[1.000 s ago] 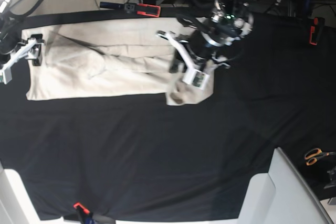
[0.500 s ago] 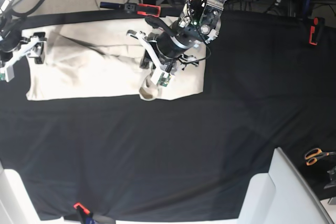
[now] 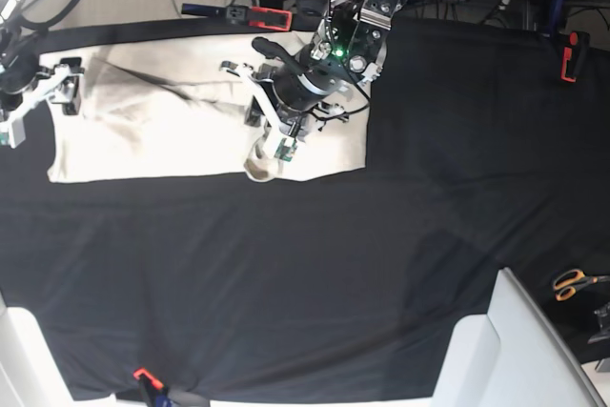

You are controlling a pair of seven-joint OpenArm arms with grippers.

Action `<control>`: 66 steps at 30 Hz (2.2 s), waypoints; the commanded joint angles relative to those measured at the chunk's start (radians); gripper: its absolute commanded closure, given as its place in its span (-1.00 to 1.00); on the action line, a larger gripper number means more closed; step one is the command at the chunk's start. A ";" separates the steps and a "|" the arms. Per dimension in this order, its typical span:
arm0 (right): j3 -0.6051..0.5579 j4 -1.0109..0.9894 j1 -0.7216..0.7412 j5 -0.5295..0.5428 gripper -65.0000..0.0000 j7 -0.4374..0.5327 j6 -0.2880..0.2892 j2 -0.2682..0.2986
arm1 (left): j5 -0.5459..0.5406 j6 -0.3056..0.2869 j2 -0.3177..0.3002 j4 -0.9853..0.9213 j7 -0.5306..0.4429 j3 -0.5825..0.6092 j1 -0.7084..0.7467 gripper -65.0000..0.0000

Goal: Fold the T-shirt properly
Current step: 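Lift the pinched end and fold it over toward the right gripper, then release the shirt and raise the left gripper away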

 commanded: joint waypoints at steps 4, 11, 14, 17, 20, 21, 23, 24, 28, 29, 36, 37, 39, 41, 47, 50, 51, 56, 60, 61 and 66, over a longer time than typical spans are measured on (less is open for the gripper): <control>0.005 0.014 -0.001 0.010 -0.44 0.018 0.001 0.011 | -0.011 -0.007 0.012 0.014 -0.017 0.005 -0.008 1.00; 0.002 0.014 -0.001 0.010 -0.44 0.018 0.001 0.011 | -0.021 -0.007 0.012 -0.010 -0.016 0.007 -0.022 1.00; 0.003 0.014 -0.001 0.010 -0.44 0.018 0.001 0.011 | -0.021 -0.007 0.012 -0.040 -0.016 0.005 -0.024 1.00; 0.005 0.014 -0.001 0.010 -0.44 0.018 0.001 0.011 | -0.021 -0.007 0.013 -0.058 -0.016 0.007 -0.036 0.75; 0.003 0.014 -0.001 0.010 -0.44 0.018 0.001 0.011 | -0.021 -0.007 0.027 -0.056 -0.016 0.005 -0.037 0.32; 0.002 0.014 -0.001 0.010 -0.44 0.018 0.001 0.011 | -0.021 -0.007 0.027 -0.056 -0.016 0.005 -0.039 0.23; 0.002 0.014 -0.001 0.010 -0.44 0.018 0.001 0.011 | -0.021 -0.007 0.039 -0.056 -0.016 0.007 -0.054 0.04; 0.002 0.014 -0.001 0.010 -0.44 0.018 0.001 0.011 | -0.021 -0.007 0.047 -0.064 -0.012 0.007 -0.062 -0.01; 0.000 0.014 -0.001 0.010 -0.44 0.018 0.001 0.011 | -0.021 -0.007 0.056 -0.112 -0.012 0.071 -0.103 -0.08; 0.000 0.014 -0.001 0.010 -0.44 0.018 0.001 0.011 | -0.021 -0.007 0.056 -0.125 -0.012 0.105 -0.116 -0.08; 0.000 0.014 -0.001 0.010 -0.44 0.018 0.001 0.011 | -0.022 -0.007 0.061 -0.182 -0.014 0.279 -0.221 -0.06; 0.000 0.014 -0.001 0.010 -0.44 0.018 0.001 0.011 | -0.022 -0.007 0.061 -0.170 -0.014 0.274 -0.223 -0.06; 0.002 0.014 -0.001 0.010 -0.44 0.018 0.001 0.011 | -0.024 -0.007 0.058 -0.125 -0.009 0.255 -0.225 -0.06; 0.000 0.014 -0.001 0.010 -0.44 0.018 0.001 0.011 | -0.024 -0.007 0.053 -0.067 -0.008 0.211 -0.215 -0.05; 0.000 0.014 -0.001 0.010 -0.44 0.018 0.001 0.011 | -0.021 -0.007 -0.031 0.034 0.073 0.070 -0.131 0.69; 0.005 0.014 0.007 0.010 -0.44 0.018 0.001 0.011 | -0.013 -0.007 -0.070 0.046 0.073 0.058 -0.097 1.00; 0.006 0.014 0.018 0.010 -0.44 0.016 0.001 0.011 | -0.013 -0.007 -0.086 0.054 0.073 0.054 -0.085 1.00; 0.082 0.010 0.114 0.012 -0.46 -0.119 0.001 0.012 | -0.021 -0.007 -0.146 0.141 0.072 -0.145 0.039 1.00; 0.188 -0.052 0.249 0.012 -0.59 -0.318 0.001 0.038 | -0.022 -0.013 -0.180 0.227 0.070 -0.366 0.144 1.00; 0.218 -0.084 0.282 0.012 -0.61 -0.364 0.001 0.051 | -0.022 -0.013 -0.186 0.244 0.070 -0.412 0.165 1.00; 0.323 -0.319 0.403 0.012 -0.63 -0.479 0.001 0.120 | -0.022 -0.034 -0.220 0.261 0.069 -0.607 0.233 1.00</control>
